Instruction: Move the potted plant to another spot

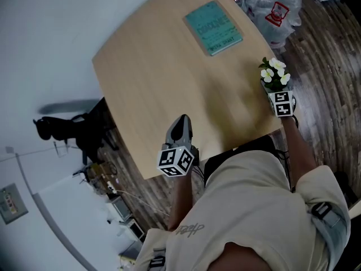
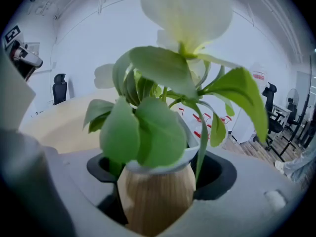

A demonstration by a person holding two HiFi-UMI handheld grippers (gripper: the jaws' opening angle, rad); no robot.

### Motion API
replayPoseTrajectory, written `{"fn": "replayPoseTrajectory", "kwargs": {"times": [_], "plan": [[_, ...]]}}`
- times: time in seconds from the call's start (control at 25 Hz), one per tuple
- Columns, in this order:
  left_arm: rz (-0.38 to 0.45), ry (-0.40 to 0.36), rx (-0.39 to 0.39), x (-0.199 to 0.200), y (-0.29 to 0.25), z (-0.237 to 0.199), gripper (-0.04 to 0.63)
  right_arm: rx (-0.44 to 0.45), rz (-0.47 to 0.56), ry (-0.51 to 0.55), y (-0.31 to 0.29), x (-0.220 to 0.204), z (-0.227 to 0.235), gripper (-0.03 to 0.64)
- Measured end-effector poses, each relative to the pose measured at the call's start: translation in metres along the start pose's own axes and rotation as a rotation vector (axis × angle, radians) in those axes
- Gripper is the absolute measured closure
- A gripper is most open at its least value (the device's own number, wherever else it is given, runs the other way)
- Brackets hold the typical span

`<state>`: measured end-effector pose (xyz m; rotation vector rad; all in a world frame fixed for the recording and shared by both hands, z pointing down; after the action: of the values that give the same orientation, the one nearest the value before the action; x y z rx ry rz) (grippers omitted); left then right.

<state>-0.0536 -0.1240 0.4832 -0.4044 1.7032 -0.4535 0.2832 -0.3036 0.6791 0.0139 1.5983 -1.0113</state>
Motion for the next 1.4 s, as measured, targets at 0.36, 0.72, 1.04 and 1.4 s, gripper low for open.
{"fn": "replayPoseTrajectory", "kwargs": {"times": [0.36, 0.72, 1.04, 1.4], "plan": [[0.012, -0.024, -0.050, 0.002, -0.004, 0.002, 0.577, -0.066, -0.017, -0.034, 0.021, -0.020, 0.005, 0.210], [0.072, 0.031, -0.055, 0.013, 0.019, -0.032, 0.577, -0.054, -0.037, -0.094, 0.060, -0.026, -0.038, 0.211], [0.157, 0.047, 0.015, 0.016, 0.052, -0.078, 0.577, 0.033, -0.023, -0.051, 0.062, -0.010, -0.102, 0.259], [0.203, 0.089, 0.091, 0.000, 0.081, -0.121, 0.577, 0.186, 0.110, 0.109, 0.053, 0.072, -0.171, 0.614]]}}
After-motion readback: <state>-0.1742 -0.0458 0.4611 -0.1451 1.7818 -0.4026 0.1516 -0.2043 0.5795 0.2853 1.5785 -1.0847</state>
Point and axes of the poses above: the fingertips, and each gripper's own axes: y backward along the fingers, z to its right, x out of its top, the point moved 5 cm from there along y, backward along the fingers, and after that the axes turned 8 degrees about x, right-handed, at the moved point
